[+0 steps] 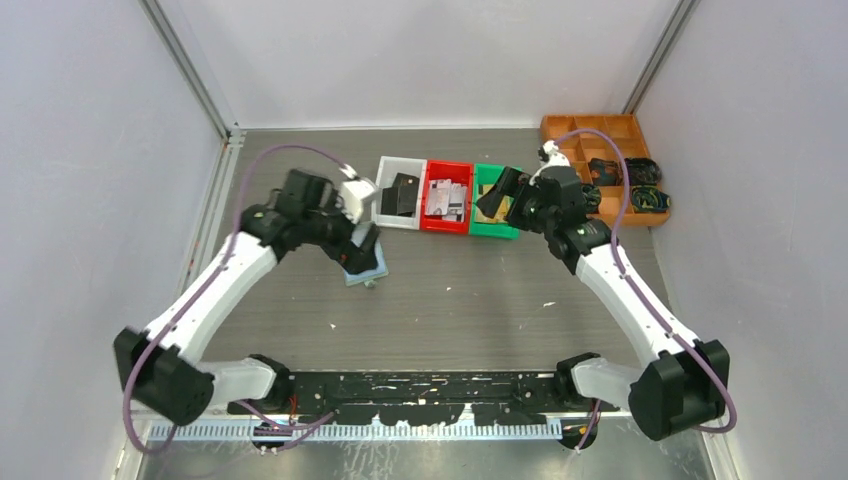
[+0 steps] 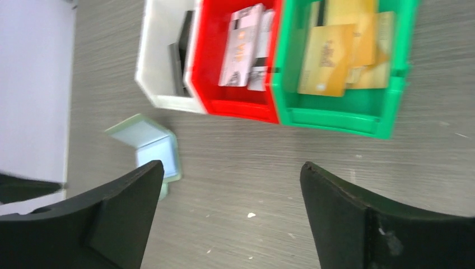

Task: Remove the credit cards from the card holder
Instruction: Place the credit card in the storage box, then reset both arms

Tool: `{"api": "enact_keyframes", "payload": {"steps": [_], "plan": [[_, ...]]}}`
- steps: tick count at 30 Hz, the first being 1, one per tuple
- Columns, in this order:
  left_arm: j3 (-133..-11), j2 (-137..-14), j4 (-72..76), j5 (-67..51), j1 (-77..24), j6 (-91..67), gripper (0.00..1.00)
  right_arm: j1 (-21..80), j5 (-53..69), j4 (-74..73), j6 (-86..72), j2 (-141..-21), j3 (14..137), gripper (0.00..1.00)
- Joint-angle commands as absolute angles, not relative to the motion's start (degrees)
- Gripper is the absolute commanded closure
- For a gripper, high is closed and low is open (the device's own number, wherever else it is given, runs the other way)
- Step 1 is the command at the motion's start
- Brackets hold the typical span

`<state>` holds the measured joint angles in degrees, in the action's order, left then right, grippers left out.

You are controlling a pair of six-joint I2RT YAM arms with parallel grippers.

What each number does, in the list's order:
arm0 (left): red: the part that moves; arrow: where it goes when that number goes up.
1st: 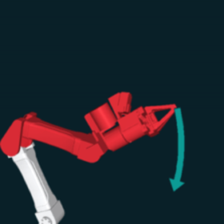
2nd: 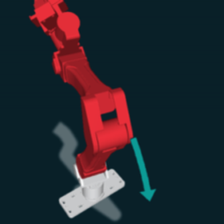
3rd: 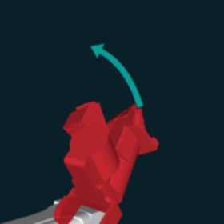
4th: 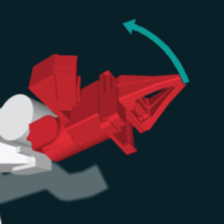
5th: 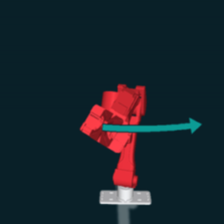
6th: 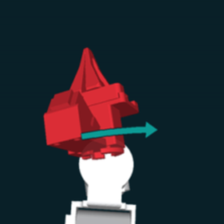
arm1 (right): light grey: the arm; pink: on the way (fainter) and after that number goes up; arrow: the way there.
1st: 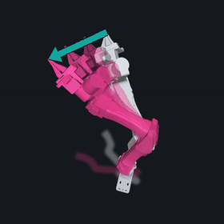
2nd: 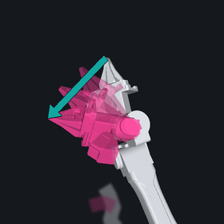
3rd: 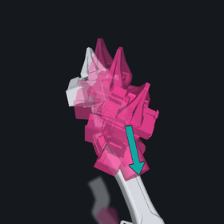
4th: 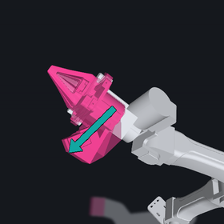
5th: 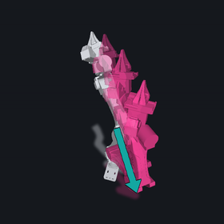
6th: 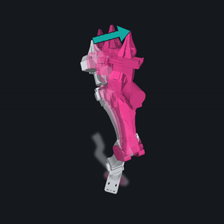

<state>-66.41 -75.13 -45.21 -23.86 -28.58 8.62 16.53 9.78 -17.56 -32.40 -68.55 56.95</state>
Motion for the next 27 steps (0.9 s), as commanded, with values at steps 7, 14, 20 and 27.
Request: {"api": "enact_keyframes", "payload": {"steps": [7, 14, 20, 27], "plan": [[-56.93, -63.31, -31.55, -26.44, 0.58, 8.46, 0.0, 16.49, -29.17, -8.25, -32.31, -57.6, 40.33, 0.0], [-48.09, -69.27, -17.51, -40.27, 13.41, 5.58, 0.0, 16.43, -48.06, 3.83, -27.19, -58.23, 28.75, 0.01], [-33.02, -71.5, 9.29, -33.51, 13.48, 0.57, 0.0, 14.94, -52.64, 12.86, -23.07, -64.13, 28.64, 0.0], [-20.34, -78.63, 44.54, -25.73, 12.42, -6.94, 0.0, 11.36, -51.45, 35.59, -14.96, -72.79, 22.34, 0.01]]}}
